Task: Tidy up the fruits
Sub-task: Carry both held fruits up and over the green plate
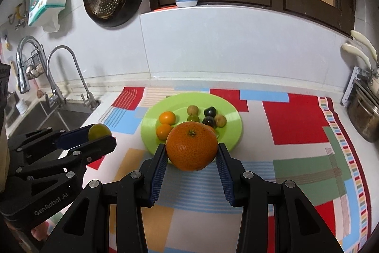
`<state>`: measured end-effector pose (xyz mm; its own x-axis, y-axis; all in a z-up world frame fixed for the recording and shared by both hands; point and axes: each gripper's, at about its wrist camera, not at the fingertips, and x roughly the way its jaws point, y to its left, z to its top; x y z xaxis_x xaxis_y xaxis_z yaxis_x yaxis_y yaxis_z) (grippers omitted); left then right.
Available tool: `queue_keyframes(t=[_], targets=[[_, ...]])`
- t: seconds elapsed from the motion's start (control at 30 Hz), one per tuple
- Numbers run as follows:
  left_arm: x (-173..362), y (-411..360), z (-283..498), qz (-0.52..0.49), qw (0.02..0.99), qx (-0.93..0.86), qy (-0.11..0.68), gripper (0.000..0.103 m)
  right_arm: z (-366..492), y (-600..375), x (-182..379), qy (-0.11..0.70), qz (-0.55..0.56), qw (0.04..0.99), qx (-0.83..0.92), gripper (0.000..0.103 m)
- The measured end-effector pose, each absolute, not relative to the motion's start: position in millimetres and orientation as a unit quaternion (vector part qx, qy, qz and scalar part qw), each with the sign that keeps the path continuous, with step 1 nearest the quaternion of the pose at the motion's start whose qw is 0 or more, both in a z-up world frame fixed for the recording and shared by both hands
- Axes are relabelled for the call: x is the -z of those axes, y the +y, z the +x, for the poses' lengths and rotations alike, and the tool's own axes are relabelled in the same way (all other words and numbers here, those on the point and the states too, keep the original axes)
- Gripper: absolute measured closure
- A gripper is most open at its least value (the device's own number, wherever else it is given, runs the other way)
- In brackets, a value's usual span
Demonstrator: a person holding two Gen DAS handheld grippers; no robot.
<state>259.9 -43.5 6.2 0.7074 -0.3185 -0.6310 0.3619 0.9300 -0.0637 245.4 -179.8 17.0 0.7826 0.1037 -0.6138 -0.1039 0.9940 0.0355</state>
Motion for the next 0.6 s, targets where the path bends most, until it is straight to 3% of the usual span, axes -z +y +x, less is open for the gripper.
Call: queue_keyframes(t=[0.6], targets=[[-4, -53, 317, 0.041, 0.921, 0.199, 0.333, 0.074, 300, -178, -19, 0.328, -0.014, 0.942, -0.071, 0.06]])
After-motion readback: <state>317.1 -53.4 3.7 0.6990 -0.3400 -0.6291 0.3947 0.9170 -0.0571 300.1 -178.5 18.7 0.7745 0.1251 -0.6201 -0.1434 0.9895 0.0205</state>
